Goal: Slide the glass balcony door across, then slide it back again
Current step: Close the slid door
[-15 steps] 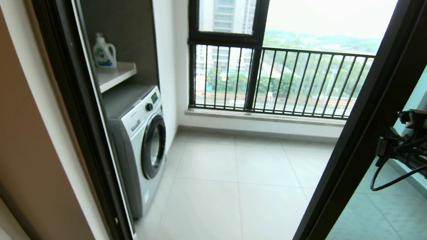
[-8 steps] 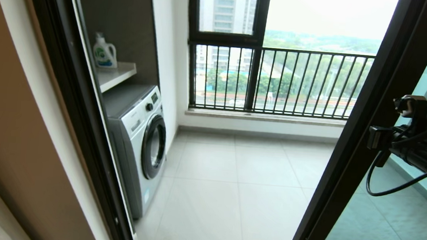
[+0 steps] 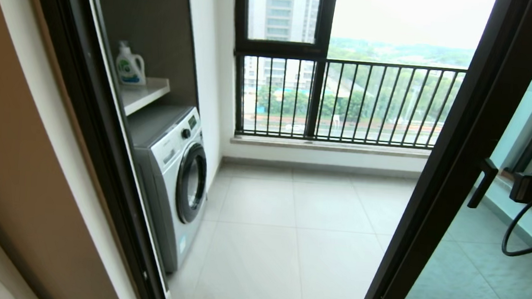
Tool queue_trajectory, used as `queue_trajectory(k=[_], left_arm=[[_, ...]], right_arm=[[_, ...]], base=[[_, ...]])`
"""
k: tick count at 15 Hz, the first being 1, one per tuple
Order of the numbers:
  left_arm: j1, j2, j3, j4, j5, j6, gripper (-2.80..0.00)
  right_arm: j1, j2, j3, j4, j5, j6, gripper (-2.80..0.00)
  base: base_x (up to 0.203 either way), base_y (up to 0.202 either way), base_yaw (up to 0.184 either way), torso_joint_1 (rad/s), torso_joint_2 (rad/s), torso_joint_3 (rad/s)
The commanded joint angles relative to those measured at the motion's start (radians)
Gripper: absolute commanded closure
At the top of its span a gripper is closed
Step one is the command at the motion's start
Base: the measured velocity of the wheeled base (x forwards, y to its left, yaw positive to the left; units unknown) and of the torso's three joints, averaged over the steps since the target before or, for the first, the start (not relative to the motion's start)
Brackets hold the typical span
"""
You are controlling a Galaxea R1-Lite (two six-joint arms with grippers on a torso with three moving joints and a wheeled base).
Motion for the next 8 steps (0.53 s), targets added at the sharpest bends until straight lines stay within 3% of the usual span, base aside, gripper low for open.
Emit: queue_trajectory(k=[1,8], left_arm=[[0.000,0.002,0.000,0.000,0.000,0.000,0.00],[0.000,0.002,0.000,0.000,0.000,0.000,0.00]], right_arm=[[-0.051,0.051,-0.024,-0.006,0.019,-0.001,0.00],[-0.164,0.226,-0.147,-0.007,0.035,0.003,0.00]], base=[[0.000,0.000,0.000,0.000,0.00,0.000],[0.000,0.000,0.000,0.000,0.00,0.000]])
